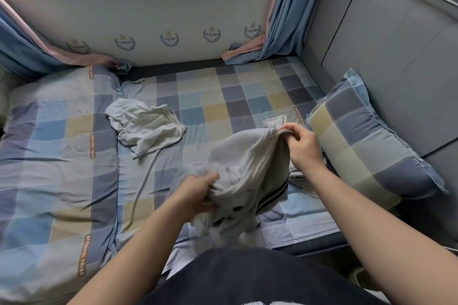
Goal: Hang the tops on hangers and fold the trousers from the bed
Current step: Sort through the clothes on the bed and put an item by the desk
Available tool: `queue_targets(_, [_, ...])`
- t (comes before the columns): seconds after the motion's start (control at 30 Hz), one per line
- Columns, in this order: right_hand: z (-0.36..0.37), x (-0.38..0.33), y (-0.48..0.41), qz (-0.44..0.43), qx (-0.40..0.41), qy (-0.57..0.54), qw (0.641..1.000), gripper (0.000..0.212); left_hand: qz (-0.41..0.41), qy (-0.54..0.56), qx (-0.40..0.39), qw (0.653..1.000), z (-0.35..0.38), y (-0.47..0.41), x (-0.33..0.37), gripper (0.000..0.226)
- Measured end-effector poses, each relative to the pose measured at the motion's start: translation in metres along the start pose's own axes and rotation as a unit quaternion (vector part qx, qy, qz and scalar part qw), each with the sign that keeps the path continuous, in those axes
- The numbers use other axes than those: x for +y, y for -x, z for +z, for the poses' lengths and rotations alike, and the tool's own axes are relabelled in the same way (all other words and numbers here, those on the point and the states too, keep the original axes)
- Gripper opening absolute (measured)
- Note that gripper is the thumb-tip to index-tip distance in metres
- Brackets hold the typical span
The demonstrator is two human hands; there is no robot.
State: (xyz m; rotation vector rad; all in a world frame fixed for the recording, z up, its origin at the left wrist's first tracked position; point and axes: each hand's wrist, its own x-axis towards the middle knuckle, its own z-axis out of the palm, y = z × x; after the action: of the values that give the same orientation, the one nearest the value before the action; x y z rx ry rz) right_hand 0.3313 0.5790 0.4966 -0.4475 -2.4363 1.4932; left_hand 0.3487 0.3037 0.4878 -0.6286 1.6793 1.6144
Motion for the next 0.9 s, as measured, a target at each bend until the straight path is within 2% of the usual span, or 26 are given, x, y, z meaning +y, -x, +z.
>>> queue_targets(0.03, [-0.001,-0.009,0.001,-0.026,-0.014,-0.014,0.999,0.039,-0.028,-0.133,-0.040,0.990,-0.003,0.002,-0.005,0.039])
queue_targets(0.1, [-0.004,-0.027,0.006,-0.088,-0.058,-0.022,0.994,0.035,-0.057,-0.354,-0.089,0.929,-0.006,0.002,-0.007,0.048])
queue_targets(0.13, [-0.005,-0.034,0.010,-0.119,-0.080,-0.012,0.990,0.032,-0.046,-0.399,-0.081,0.912,-0.006,0.000,-0.004,0.049])
queue_targets(0.17, [-0.006,-0.040,0.014,-0.146,-0.106,0.003,0.984,0.029,-0.020,-0.398,-0.055,0.916,-0.005,-0.003,0.000,0.049])
queue_targets(0.23, [-0.007,-0.049,0.025,-0.186,-0.165,0.028,0.968,0.027,0.043,-0.289,0.011,0.956,-0.002,-0.011,0.013,0.050])
queue_targets(0.3, [-0.007,-0.053,0.039,-0.213,-0.215,0.049,0.952,0.027,0.042,-0.133,0.004,0.990,0.000,-0.017,0.029,0.055])
queue_targets(0.37, [-0.006,-0.054,0.052,-0.234,-0.252,0.073,0.936,0.026,-0.022,-0.040,-0.061,0.997,0.000,-0.020,0.038,0.070])
queue_targets(0.5, [-0.009,-0.052,0.066,-0.253,-0.307,0.104,0.911,0.032,-0.130,-0.010,-0.146,0.981,0.000,-0.032,0.040,0.099])
queue_targets(0.57, [-0.013,-0.049,0.070,-0.253,-0.325,0.112,0.904,0.033,-0.145,-0.023,-0.156,0.977,-0.001,-0.036,0.042,0.087])
queue_targets(0.7, [-0.016,-0.043,0.075,-0.234,-0.352,0.119,0.899,0.030,-0.140,-0.094,-0.174,0.970,0.006,-0.038,0.042,0.013])
queue_targets(0.8, [-0.016,-0.036,0.080,-0.227,-0.345,0.110,0.904,0.027,-0.087,-0.011,-0.132,0.987,0.016,-0.044,0.036,0.010])
queue_targets(0.9, [-0.017,-0.016,0.088,-0.194,-0.341,0.146,0.908,0.027,-0.030,0.106,-0.096,0.989,0.024,-0.048,0.035,0.010])
